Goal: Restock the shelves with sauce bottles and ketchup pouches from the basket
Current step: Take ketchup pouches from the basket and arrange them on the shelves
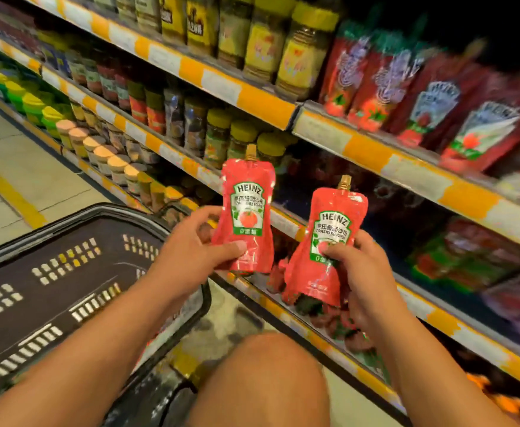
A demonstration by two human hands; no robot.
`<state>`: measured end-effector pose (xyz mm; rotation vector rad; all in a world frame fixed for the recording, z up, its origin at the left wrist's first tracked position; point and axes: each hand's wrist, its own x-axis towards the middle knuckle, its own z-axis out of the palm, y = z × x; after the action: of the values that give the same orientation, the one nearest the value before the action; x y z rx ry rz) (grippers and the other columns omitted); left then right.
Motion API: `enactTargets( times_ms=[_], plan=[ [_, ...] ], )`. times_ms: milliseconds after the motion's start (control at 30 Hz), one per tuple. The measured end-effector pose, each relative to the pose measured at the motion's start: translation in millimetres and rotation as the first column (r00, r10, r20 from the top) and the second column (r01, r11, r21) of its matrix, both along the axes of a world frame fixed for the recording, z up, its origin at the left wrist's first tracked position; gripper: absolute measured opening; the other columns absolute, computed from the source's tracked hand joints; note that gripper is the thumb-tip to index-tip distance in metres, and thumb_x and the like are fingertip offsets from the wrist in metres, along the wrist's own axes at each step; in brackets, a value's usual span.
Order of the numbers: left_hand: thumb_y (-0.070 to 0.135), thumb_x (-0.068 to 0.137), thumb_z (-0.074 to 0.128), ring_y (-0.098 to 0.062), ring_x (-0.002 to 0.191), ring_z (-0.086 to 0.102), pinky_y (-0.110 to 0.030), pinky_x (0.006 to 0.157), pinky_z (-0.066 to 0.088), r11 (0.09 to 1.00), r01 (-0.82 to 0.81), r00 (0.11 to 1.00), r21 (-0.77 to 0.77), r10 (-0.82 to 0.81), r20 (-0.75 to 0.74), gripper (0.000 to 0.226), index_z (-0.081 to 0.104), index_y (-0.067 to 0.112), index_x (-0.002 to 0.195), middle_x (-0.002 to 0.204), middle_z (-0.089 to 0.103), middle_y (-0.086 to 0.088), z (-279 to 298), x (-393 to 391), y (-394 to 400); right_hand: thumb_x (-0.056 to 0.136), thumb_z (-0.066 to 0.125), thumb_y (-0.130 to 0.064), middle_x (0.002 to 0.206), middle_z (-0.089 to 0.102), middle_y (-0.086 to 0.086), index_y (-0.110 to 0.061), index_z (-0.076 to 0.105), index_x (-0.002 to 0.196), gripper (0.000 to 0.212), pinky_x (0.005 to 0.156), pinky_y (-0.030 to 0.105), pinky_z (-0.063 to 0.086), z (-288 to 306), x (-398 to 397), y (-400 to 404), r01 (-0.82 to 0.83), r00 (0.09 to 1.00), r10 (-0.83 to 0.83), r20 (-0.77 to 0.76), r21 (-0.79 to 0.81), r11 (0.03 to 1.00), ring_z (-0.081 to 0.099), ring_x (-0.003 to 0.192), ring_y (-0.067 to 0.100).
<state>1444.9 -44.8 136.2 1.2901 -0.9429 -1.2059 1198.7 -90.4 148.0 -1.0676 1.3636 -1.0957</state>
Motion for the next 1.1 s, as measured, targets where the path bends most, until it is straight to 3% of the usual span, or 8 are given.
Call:
enactTargets(
  times_ms=[67,200,400,600,700,800,967,1100],
  plan=[
    [0.002,0.081,0.083,-0.021,0.077,0.076,-0.027,0.059,0.059,0.997,0.063,0.997,0.038,-0.064,0.038,0.045,0.066,0.017,0.120,0.095,0.079,-0.012,4,-26,-17,0.085,0.073,-0.003,0.103,0.079,0.012,-0.012,0.069,0.115,0.032,0.075,0.049,0.063,-1,-26,-4,0.055,0.998,-0.055,-0.015,-0.011,0.998,0.078,0.089,0.034],
    [0.015,0.081,0.086,-0.028,0.083,0.078,-0.047,0.072,0.062,0.972,0.188,0.976,0.143,-0.201,0.082,0.042,0.068,0.022,0.118,0.098,0.080,-0.008,4,-73,-49,0.083,0.077,-0.002,0.100,0.079,0.011,-0.008,0.070,0.112,0.030,0.072,0.044,0.063,-6,-69,-15,0.174,0.983,-0.175,-0.054,-0.022,0.985,0.078,0.084,0.031],
    [0.015,0.083,0.083,-0.026,0.091,0.077,-0.049,0.080,0.064,0.944,0.244,0.955,0.221,-0.273,0.115,0.034,0.068,0.021,0.112,0.101,0.079,-0.007,6,-130,-97,0.085,0.081,-0.008,0.100,0.077,0.004,-0.016,0.065,0.120,0.039,0.052,0.027,0.057,-12,-109,-26,0.264,0.962,-0.264,-0.074,-0.011,0.964,0.077,0.071,0.017],
    [0.011,0.082,0.081,-0.021,0.077,0.073,-0.033,0.063,0.058,0.948,0.204,0.965,0.245,-0.238,0.115,0.034,0.067,0.014,0.113,0.099,0.077,-0.006,7,-173,-145,0.083,0.084,-0.012,0.104,0.075,0.006,-0.018,0.057,0.124,0.050,0.071,0.042,0.064,-14,-125,-48,0.311,0.949,-0.311,-0.055,-0.015,0.950,0.077,0.084,0.024],
    [0.010,0.078,0.082,-0.020,0.072,0.069,-0.032,0.058,0.056,0.961,0.148,0.976,0.232,-0.180,0.124,0.028,0.063,0.017,0.098,0.094,0.072,-0.005,4,-190,-164,0.082,0.087,-0.018,0.107,0.074,0.005,-0.021,0.057,0.126,0.053,0.075,0.047,0.065,-17,-130,-61,0.339,0.939,-0.340,-0.053,-0.028,0.940,0.077,0.085,0.025],
    [0.010,0.075,0.084,-0.022,0.089,0.074,-0.037,0.072,0.062,0.975,0.122,0.978,0.184,-0.150,0.145,0.055,0.063,0.018,0.126,0.106,0.075,-0.004,-6,-194,-175,0.083,0.086,-0.019,0.106,0.073,0.003,-0.023,0.056,0.127,0.053,0.073,0.044,0.065,-19,-132,-73,0.350,0.935,-0.352,-0.051,-0.050,0.935,0.076,0.085,0.024],
    [0.008,0.076,0.086,-0.022,0.094,0.074,-0.041,0.086,0.061,0.994,0.104,0.969,0.046,-0.111,0.219,0.057,0.063,0.026,0.125,0.106,0.075,-0.005,-22,-186,-189,0.081,0.087,-0.021,0.107,0.076,0.003,-0.021,0.060,0.126,0.052,0.069,0.041,0.065,-26,-125,-93,0.370,0.926,-0.374,-0.057,-0.070,0.927,0.077,0.084,0.022],
    [0.012,0.074,0.087,-0.023,0.090,0.074,-0.043,0.084,0.062,0.995,0.095,0.946,-0.031,-0.081,0.314,0.058,0.061,0.034,0.121,0.103,0.074,-0.011,-22,-183,-202,0.085,0.084,-0.015,0.108,0.071,-0.015,-0.031,0.059,0.123,0.048,0.087,0.040,0.062,-29,-117,-104,0.383,0.921,-0.390,-0.014,-0.169,0.908,0.072,0.098,0.009]
  ],
)
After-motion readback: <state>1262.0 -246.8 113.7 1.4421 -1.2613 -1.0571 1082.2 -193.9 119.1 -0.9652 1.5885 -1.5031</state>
